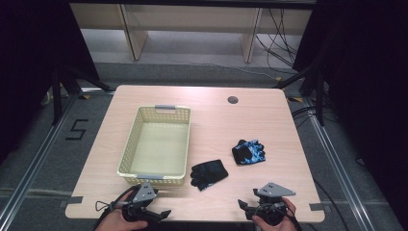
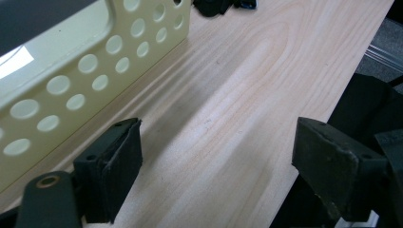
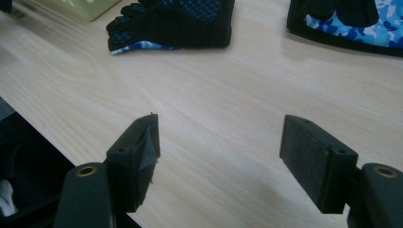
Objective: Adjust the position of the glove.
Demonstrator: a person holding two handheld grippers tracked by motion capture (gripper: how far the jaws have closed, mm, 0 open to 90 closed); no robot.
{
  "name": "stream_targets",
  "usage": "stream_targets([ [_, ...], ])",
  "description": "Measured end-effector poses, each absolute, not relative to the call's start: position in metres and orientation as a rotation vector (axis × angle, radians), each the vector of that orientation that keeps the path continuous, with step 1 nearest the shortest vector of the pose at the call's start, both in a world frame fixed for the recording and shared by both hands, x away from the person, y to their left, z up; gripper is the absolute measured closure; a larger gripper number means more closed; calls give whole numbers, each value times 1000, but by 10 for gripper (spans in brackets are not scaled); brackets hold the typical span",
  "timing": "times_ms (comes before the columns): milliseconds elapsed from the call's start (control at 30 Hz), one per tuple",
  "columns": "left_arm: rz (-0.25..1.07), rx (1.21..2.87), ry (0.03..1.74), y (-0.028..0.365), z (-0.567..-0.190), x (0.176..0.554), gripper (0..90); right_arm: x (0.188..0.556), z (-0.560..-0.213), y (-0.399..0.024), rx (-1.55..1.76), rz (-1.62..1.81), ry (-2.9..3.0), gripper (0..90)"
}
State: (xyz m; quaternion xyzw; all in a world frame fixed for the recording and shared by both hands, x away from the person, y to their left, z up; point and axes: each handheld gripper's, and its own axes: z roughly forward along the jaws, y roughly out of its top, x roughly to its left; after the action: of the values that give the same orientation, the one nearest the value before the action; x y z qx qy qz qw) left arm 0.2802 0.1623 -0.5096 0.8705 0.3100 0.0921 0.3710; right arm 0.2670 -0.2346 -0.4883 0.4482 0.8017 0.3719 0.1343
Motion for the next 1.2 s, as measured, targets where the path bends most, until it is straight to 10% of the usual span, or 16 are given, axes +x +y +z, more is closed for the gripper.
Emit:
stream_targets([
  [1200, 224, 2174, 751, 61, -494, 296, 362, 355, -464, -207, 1133, 1132, 2348, 466],
])
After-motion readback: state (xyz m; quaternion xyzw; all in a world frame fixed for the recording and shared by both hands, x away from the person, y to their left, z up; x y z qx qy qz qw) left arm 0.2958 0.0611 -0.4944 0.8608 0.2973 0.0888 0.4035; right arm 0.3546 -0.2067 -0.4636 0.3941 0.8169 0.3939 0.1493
